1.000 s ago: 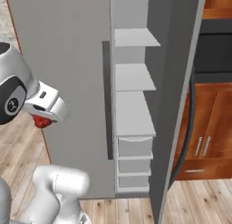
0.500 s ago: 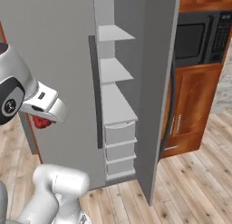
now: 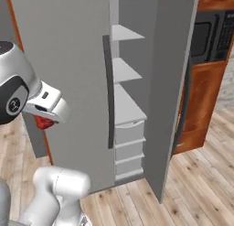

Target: Take the bell pepper and corn out of the freezer and place them in the tupperware container on the counter. Then put the tupperware containing the vegetables back in the freezer.

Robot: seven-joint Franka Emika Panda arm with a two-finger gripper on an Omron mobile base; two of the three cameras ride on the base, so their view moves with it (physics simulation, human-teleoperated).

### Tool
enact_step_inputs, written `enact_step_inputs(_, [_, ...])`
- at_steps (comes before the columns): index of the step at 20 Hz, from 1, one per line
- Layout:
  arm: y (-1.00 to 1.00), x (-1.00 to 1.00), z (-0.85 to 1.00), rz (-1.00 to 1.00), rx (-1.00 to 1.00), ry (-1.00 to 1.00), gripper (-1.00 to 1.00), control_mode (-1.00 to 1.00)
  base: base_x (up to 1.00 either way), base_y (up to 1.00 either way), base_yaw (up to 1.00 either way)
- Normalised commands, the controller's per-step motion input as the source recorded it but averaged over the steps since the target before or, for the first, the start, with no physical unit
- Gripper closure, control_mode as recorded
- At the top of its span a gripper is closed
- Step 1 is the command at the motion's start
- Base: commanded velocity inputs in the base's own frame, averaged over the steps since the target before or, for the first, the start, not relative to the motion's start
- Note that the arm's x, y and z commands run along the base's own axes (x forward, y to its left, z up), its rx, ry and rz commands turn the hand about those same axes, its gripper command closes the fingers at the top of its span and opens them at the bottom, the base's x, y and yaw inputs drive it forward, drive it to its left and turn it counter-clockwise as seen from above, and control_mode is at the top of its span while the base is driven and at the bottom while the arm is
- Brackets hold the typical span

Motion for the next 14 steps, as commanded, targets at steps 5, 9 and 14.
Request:
enact_step_inputs(5, [0.00,0.00,0.00,0.00,0.00,0.00,1.00,1.00,-0.36,1.00,-0.04])
enact_step_inputs(9, [0.00,0.00,0.00,0.00,0.00,0.00,1.00,1.00,-0.65,1.00,-0.19])
enact_step_inputs(14, [0.00,0.00,0.00,0.00,0.00,0.00,1.00,1.00,-0.99,0.53,-0.44])
